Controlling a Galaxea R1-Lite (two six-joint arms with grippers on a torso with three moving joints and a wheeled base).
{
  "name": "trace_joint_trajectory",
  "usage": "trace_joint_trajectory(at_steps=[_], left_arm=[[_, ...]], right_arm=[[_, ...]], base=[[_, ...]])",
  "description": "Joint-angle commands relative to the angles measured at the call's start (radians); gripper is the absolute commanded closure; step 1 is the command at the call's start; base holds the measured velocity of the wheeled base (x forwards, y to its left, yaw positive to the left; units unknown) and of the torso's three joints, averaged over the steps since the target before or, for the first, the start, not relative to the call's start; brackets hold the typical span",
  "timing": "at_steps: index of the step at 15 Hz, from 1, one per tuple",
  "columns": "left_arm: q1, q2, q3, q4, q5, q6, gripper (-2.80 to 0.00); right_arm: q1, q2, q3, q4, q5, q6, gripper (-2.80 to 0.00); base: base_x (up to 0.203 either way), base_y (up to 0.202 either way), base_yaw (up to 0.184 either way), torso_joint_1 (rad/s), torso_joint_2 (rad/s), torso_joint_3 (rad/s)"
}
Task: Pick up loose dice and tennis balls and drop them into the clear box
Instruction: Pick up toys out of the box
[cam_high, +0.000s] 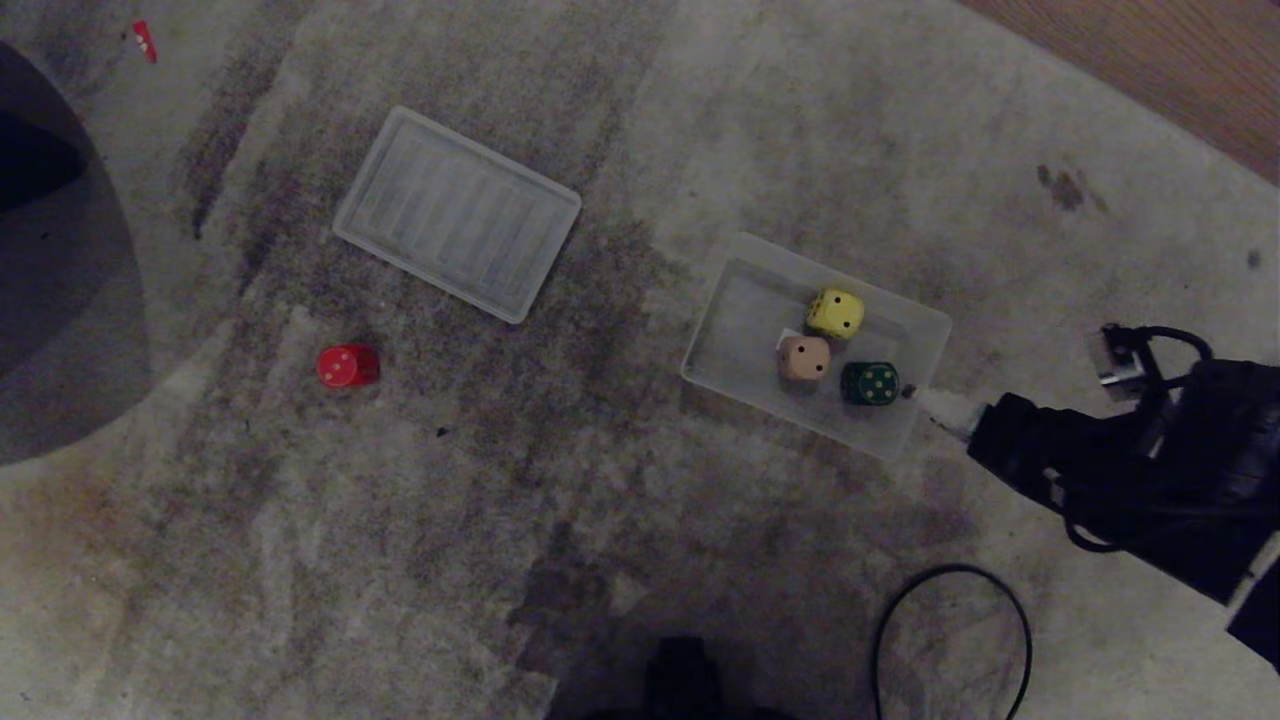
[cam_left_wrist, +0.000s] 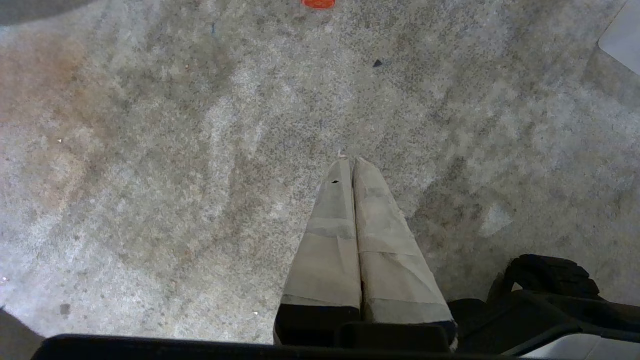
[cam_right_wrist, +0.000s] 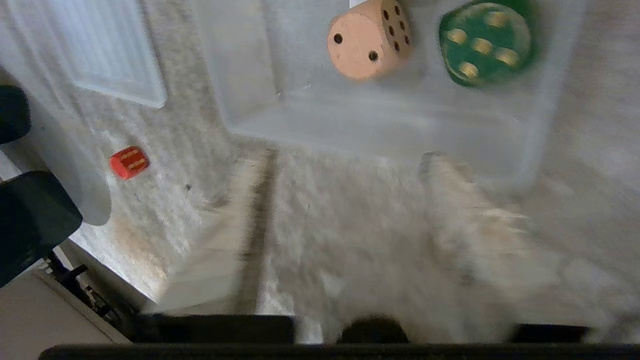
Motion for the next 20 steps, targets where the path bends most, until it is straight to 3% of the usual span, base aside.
trace_joint_trajectory(at_steps=[1,7,10,11,13,15,17,20], left_arm=[[0.000,0.001,0.002,-0.001,0.001,-0.001,0.00],[0.000,0.000,0.002,-0.001,0.001,-0.002,0.00],[-0.001,0.000,0.002,-0.001,0.000,-0.001,0.00],[0.000,0.002,0.002,-0.001,0.000,-0.001,0.00],[0.000,0.002,0.002,-0.001,-0.001,-0.001,0.00],[0.000,0.002,0.002,-0.001,-0.001,-0.001,0.00],[0.000,0.001,0.002,-0.001,0.001,-0.002,0.00],[0.000,0.000,0.002,-0.001,0.000,-0.001,0.00]], right_arm=[[-0.050,-0.276,0.090,0.124,-0.001,-0.020,0.00],[-0.108,-0.892,0.196,0.826,-0.038,-0.260,0.00],[-0.137,-1.207,0.238,1.103,-0.055,-0.376,0.00],[-0.145,-1.284,0.253,1.156,-0.075,-0.415,0.00],[-0.189,-1.392,0.301,1.223,-0.188,-0.526,0.00],[-0.224,-1.520,0.328,1.225,-0.170,-0.589,0.00],[-0.235,-1.621,0.342,1.215,-0.161,-0.613,0.00],[-0.241,-1.619,0.364,1.159,-0.170,-0.585,0.00]], base=[[0.000,0.000,0.000,0.000,0.00,0.000],[0.000,0.000,0.000,0.000,0.00,0.000],[0.000,0.000,0.000,0.000,0.00,0.000],[0.000,0.000,0.000,0.000,0.00,0.000],[0.000,0.000,0.000,0.000,0.00,0.000],[0.000,0.000,0.000,0.000,0.00,0.000],[0.000,0.000,0.000,0.000,0.00,0.000],[0.000,0.000,0.000,0.000,0.00,0.000]])
